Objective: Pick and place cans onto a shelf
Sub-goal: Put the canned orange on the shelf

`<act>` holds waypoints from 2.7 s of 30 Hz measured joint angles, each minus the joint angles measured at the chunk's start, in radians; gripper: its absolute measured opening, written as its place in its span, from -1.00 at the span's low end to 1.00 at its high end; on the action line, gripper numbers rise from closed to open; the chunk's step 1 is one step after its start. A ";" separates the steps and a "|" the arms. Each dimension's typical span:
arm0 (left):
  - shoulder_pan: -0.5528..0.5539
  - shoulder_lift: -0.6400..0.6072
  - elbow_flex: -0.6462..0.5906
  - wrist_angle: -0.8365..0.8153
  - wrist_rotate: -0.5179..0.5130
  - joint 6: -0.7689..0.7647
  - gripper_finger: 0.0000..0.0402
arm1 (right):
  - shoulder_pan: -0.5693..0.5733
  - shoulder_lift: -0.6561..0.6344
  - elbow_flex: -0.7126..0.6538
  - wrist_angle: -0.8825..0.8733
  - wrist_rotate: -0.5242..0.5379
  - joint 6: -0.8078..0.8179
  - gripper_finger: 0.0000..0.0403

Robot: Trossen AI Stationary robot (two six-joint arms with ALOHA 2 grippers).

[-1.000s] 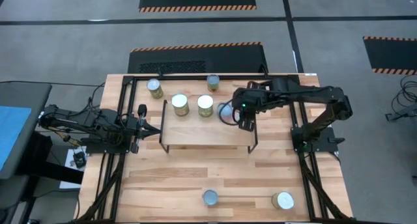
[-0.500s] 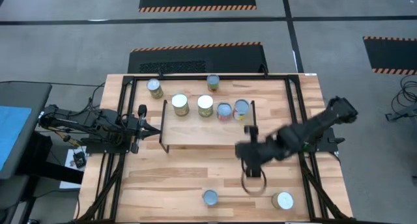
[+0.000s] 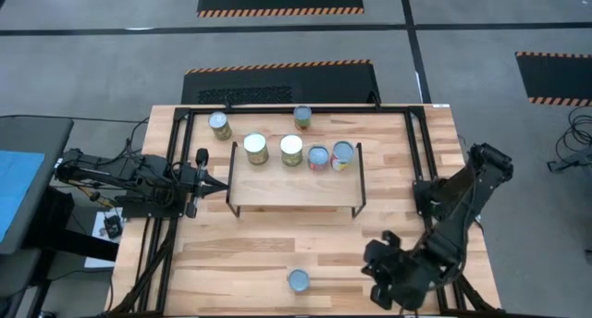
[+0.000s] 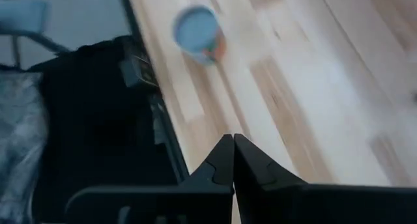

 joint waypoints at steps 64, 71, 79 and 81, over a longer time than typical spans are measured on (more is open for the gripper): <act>0.000 0.000 0.000 -0.021 0.000 -0.018 -1.00 | -0.008 0.245 0.026 -0.266 -0.583 0.673 -0.49; 0.000 0.000 0.000 -0.021 0.000 -0.017 -1.00 | -0.008 0.245 0.026 -0.271 -0.584 0.595 -0.79; 0.000 0.000 0.000 -0.016 0.000 -0.016 -1.00 | -0.045 0.243 0.073 -0.312 -0.579 0.433 -0.94; 0.000 0.000 0.000 -0.016 0.000 -0.015 -1.00 | -0.062 0.243 0.111 -0.333 -0.573 0.387 -0.93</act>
